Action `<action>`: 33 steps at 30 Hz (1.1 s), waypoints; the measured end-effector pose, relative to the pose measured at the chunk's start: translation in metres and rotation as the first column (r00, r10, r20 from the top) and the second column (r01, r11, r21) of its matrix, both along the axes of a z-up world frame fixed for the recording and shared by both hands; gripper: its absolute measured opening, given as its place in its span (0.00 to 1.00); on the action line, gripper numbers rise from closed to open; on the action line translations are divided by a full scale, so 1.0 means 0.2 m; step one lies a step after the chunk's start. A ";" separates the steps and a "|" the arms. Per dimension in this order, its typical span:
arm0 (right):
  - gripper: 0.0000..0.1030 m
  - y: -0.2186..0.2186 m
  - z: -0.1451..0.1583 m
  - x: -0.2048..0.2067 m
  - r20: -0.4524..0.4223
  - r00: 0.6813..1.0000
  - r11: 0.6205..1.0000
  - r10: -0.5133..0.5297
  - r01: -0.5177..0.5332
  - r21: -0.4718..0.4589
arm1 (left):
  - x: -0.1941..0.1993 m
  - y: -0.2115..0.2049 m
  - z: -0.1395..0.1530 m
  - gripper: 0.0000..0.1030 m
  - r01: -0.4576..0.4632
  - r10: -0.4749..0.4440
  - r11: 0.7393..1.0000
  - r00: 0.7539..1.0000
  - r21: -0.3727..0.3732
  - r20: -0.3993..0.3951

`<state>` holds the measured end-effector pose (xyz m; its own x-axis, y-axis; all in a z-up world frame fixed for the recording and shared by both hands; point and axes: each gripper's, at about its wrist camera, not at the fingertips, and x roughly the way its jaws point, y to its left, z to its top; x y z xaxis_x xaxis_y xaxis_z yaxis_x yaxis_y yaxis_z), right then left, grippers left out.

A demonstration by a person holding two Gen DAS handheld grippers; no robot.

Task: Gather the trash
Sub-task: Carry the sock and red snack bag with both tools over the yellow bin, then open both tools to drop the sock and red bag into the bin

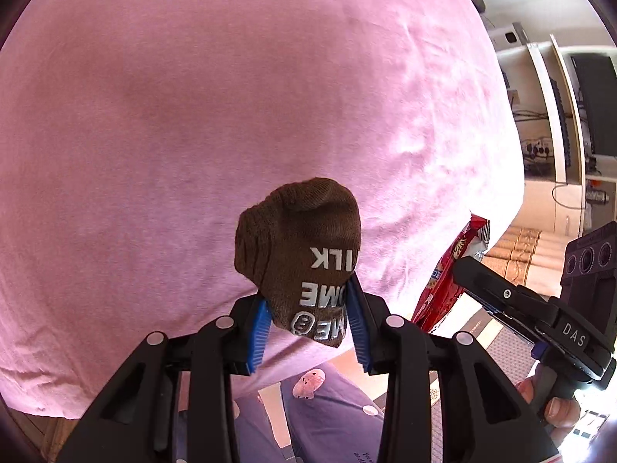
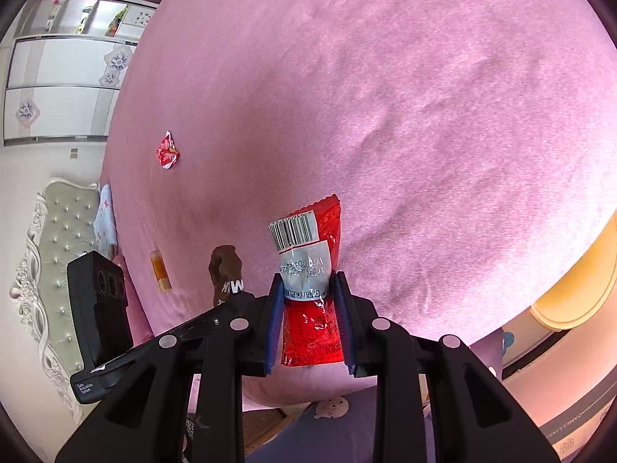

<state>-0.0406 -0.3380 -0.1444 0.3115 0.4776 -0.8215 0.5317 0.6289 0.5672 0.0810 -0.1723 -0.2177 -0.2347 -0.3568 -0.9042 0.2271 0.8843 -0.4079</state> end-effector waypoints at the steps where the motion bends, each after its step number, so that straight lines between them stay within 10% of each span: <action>1: 0.25 -0.05 0.02 -0.03 0.005 1.000 1.000 -0.012 0.012 -0.005 | -0.03 -0.07 0.01 0.36 0.015 -0.015 1.000 1.000 -0.005 0.001; 12: 0.25 -0.62 0.03 -0.58 0.003 0.983 0.982 -0.181 0.181 -0.047 | -0.50 -0.68 0.08 0.36 0.242 -0.242 0.970 0.970 -0.021 0.005; 33: 0.28 -1.19 -0.16 -1.45 -0.082 0.880 0.884 -0.467 0.465 -0.042 | -1.20 -1.40 -0.04 0.41 0.580 -0.579 0.815 0.813 0.002 -0.060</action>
<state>-0.3312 -0.5768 -0.1757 0.4207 0.2773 -0.8638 0.8129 0.3075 0.4946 -0.1583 -0.4517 -0.2249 -0.4407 -0.1220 -0.8893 0.6781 0.6040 -0.4189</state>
